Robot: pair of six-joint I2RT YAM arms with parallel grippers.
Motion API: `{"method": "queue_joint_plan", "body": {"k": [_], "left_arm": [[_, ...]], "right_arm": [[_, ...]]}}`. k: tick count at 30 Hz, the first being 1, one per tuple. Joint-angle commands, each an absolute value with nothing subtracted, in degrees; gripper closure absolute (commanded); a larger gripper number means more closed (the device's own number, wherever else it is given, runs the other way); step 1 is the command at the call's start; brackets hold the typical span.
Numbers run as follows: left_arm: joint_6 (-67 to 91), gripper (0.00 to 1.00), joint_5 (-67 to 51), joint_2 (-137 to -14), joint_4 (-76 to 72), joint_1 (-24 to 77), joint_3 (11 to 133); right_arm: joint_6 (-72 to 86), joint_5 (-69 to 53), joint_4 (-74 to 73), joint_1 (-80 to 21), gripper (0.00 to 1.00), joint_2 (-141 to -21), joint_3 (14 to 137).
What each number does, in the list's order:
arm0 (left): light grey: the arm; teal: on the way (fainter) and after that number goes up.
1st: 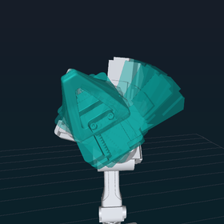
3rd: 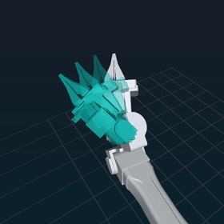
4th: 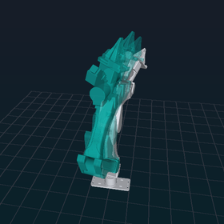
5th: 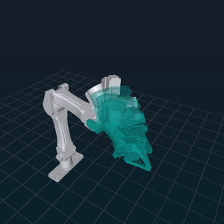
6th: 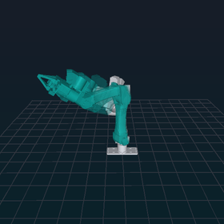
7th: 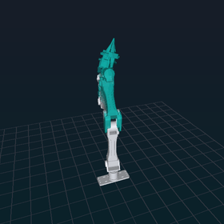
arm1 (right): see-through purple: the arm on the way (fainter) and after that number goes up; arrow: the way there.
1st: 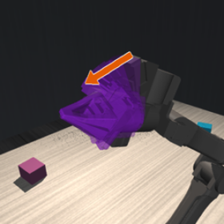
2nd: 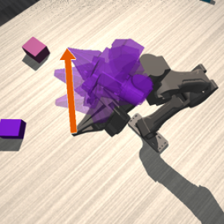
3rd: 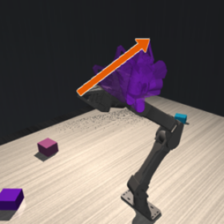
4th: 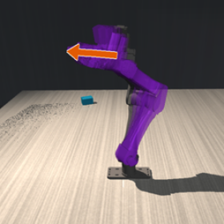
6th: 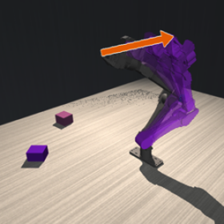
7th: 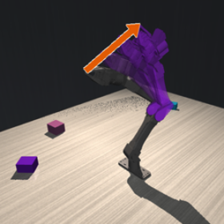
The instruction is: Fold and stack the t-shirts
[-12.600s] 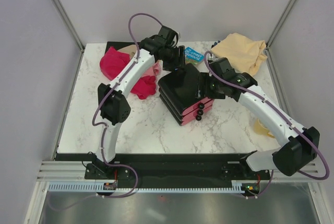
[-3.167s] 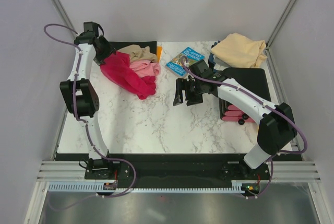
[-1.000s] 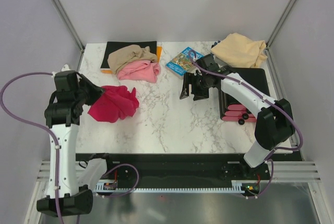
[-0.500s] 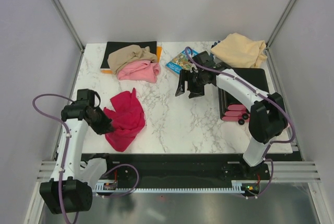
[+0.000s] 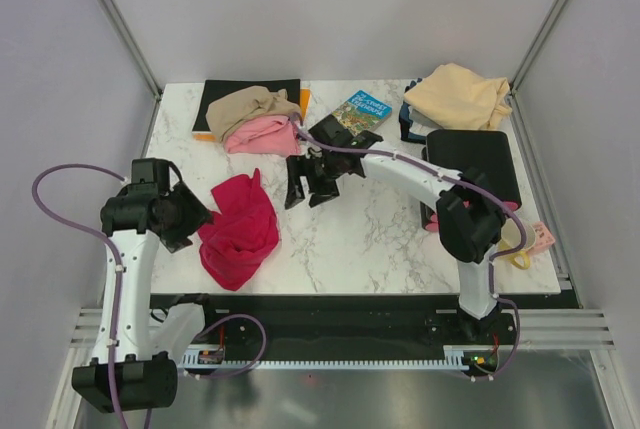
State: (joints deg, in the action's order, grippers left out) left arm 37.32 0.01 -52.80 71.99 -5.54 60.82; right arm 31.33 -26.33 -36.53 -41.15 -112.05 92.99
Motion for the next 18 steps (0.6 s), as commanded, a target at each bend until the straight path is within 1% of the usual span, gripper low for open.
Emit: {"method": "queue_joint_plan", "body": {"k": [1,8,9,14,18], "left_arm": [[40.0,0.30,3.6,-52.5,73.7,-5.5,61.3],[46.5,0.32,-1.7,-42.3,71.8,-5.6,54.1],[46.3,0.31,-1.9,-41.1,71.8,-5.6,53.9],[44.9,0.31,-0.9,-40.4,73.3,-5.6,54.1],[44.7,0.31,-0.2,-41.5,72.3,-5.5,54.6]], "right_arm": [[32.0,-28.4,-35.2,-44.3,0.18,-116.4,98.5],[31.3,-28.6,-35.7,-47.5,0.18,-123.2,105.9],[31.0,-28.7,-36.7,-47.8,0.18,-125.1,109.0],[32.5,-29.5,-36.9,-49.9,0.19,-129.6,115.4],[34.1,-30.4,-37.0,-51.6,0.21,-132.2,116.1]]}}
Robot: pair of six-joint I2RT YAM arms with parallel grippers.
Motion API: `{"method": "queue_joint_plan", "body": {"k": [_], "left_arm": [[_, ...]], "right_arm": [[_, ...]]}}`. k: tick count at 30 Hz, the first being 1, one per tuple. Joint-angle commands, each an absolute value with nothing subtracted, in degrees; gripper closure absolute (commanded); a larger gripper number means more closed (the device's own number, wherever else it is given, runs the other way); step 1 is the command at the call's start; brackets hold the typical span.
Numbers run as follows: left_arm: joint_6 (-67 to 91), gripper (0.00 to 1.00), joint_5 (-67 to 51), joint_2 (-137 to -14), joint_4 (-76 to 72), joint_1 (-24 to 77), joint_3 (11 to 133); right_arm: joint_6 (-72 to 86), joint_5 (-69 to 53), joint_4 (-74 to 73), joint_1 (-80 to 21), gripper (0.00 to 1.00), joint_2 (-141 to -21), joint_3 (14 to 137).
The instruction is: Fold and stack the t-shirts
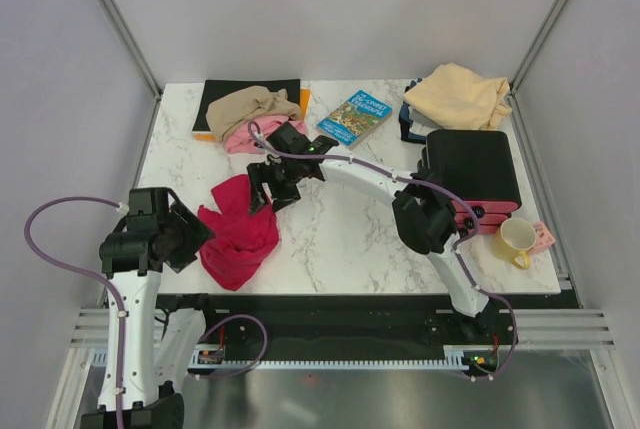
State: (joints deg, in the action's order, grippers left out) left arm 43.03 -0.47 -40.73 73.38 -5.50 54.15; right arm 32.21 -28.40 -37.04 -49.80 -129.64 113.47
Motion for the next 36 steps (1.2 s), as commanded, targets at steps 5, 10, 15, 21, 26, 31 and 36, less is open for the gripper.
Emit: {"method": "queue_joint_plan", "body": {"k": [5,10,15,21,26,31,36], "left_arm": [[43.9,0.31,-0.2,-42.0,72.2,-5.5,56.6],[43.9,0.31,-0.2,-39.6,72.0,-5.5,54.4],[43.9,0.32,-0.6,-40.0,71.5,-5.6,54.4],[43.4,0.32,-1.0,-38.8,72.0,-5.6,55.5],[43.3,0.32,-1.3,-39.5,71.9,-5.6,54.1],[43.3,0.32,-1.4,-40.1,71.2,-5.6,55.1],[42.5,0.32,-1.0,-40.7,71.3,-5.6,56.1]], "right_arm": [[33.4,-29.6,-37.8,-53.6,0.21,-133.9,117.2],[32.1,-25.6,-41.4,-55.0,0.27,-135.2,118.0],[32.4,-25.4,-40.3,-55.8,0.28,-134.6,117.9],[33.2,-27.8,-41.3,-56.0,0.26,-130.7,118.1],[31.0,-22.8,-38.9,-55.0,0.18,-126.4,114.0],[29.0,-22.9,-38.9,-53.3,0.19,-130.6,118.0],[28.9,-24.0,-38.9,-53.2,0.19,-134.7,121.4]]}}
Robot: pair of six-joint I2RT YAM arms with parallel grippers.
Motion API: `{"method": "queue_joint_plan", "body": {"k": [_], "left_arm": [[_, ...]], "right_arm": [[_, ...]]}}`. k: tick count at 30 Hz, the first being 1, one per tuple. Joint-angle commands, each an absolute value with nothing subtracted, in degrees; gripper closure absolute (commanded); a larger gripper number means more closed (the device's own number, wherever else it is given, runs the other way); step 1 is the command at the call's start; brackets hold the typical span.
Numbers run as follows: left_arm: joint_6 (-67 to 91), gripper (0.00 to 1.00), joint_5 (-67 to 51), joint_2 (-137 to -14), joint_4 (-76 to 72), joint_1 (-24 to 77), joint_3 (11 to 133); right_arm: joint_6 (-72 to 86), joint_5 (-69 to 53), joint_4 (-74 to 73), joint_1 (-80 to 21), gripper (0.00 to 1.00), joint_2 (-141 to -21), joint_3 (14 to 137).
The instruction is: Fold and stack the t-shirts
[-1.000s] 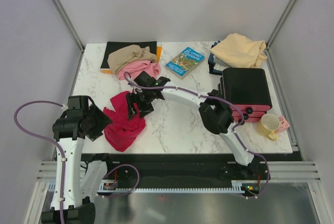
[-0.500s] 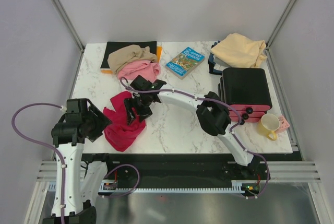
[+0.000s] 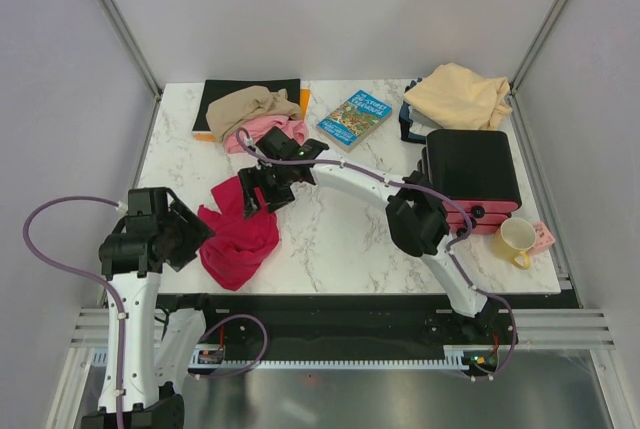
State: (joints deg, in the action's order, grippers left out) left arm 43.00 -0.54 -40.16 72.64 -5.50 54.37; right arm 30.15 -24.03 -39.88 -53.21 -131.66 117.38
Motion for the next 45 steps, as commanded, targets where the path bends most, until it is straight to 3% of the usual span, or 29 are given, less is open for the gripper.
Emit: {"method": "queue_joint_plan", "body": {"k": [1,9,26,32,35,36,37,38,41,45], "left_arm": [[42.5,0.32,-1.1,-40.7,71.2,-5.6,56.1],[42.1,0.32,-0.8,-41.2,70.6,-5.6,56.9],[42.2,0.32,-2.5,-44.0,65.6,-5.6,56.3],[43.0,0.32,-2.6,-43.9,63.7,-5.6,56.4],[43.2,0.32,-2.6,-43.2,63.5,-5.6,54.9],[43.4,0.32,-2.7,-42.8,63.4,-5.7,54.6],[43.5,0.32,-2.7,-42.6,63.2,-5.5,54.3],[43.8,0.32,-2.6,-42.6,63.0,-5.6,54.1],[44.1,0.33,-2.7,-42.5,62.9,-5.6,54.1],[44.5,0.33,-1.6,-41.9,62.7,-5.6,54.2]], "right_arm": [[28.9,-23.1,-38.9,-53.2,0.20,-135.0,121.5],[27.1,-19.1,-36.9,-52.4,0.19,-134.0,117.8],[33.1,-28.9,-29.2,-53.0,0.21,-134.4,112.3],[33.5,-28.9,-28.3,-53.9,0.26,-134.7,110.7],[32.2,-29.4,-27.9,-53.9,0.49,-133.5,110.0],[31.9,-29.4,-27.8,-53.7,0.71,-132.8,109.7],[31.7,-29.4,-27.9,-53.7,0.86,-132.5,109.6],[31.4,-29.3,-28.0,-53.6,0.95,-132.0,109.5],[30.5,-29.4,-28.6,-53.3,1.00,-129.3,108.1],[26.6,-28.7,-32.8,-52.6,1.00,-123.9,107.4]]}}
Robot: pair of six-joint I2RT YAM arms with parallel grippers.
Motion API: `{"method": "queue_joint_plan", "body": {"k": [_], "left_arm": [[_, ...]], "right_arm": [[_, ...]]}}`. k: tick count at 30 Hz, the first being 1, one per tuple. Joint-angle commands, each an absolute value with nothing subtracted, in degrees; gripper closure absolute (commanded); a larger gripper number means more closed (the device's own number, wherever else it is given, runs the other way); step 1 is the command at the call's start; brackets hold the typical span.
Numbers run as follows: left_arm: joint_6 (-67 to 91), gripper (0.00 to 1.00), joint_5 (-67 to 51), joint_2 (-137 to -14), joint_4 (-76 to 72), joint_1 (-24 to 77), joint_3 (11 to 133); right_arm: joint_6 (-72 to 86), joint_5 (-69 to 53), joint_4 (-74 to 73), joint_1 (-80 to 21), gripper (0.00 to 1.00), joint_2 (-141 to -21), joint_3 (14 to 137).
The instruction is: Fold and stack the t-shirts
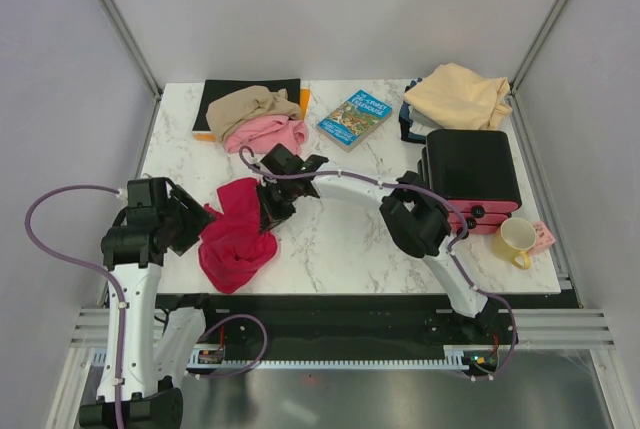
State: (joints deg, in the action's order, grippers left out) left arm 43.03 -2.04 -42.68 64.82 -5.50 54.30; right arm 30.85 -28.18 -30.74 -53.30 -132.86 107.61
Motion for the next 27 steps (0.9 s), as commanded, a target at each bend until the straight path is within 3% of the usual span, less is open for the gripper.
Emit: {"method": "queue_joint_plan", "body": {"k": [1,8,12,14,22,23,26,27], "left_arm": [[44.5,0.33,-1.4,-41.9,62.6,-5.6,54.1],[44.8,0.33,-3.2,-42.2,61.8,-5.6,52.3],[45.0,0.33,-4.0,-41.2,61.6,-5.5,51.2],[44.8,0.33,-4.2,-40.7,61.5,-5.6,50.6],[44.0,0.34,-5.5,-39.3,62.6,-5.6,50.3],[44.1,0.34,-6.1,-39.2,62.8,-5.6,50.1],[44.5,0.34,-5.9,-38.5,63.0,-5.6,49.7],[44.4,0.34,-5.9,-38.5,63.1,-5.6,49.7]], "right_arm": [[25.8,-28.3,-34.3,-52.5,1.00,-122.8,107.2],[24.5,-28.0,-36.0,-51.6,1.00,-117.3,107.7],[21.5,-26.0,-40.6,-51.6,0.93,-118.5,109.2],[20.2,-25.1,-42.0,-51.6,0.99,-118.7,108.4],[18.0,-21.5,-46.6,-51.7,1.00,-115.6,95.9],[18.1,-20.8,-46.9,-51.9,0.96,-114.2,92.7],[19.1,-18.6,-47.7,-51.9,0.67,-110.8,87.2],[19.1,-17.7,-48.2,-51.9,0.61,-110.0,86.6]]}}
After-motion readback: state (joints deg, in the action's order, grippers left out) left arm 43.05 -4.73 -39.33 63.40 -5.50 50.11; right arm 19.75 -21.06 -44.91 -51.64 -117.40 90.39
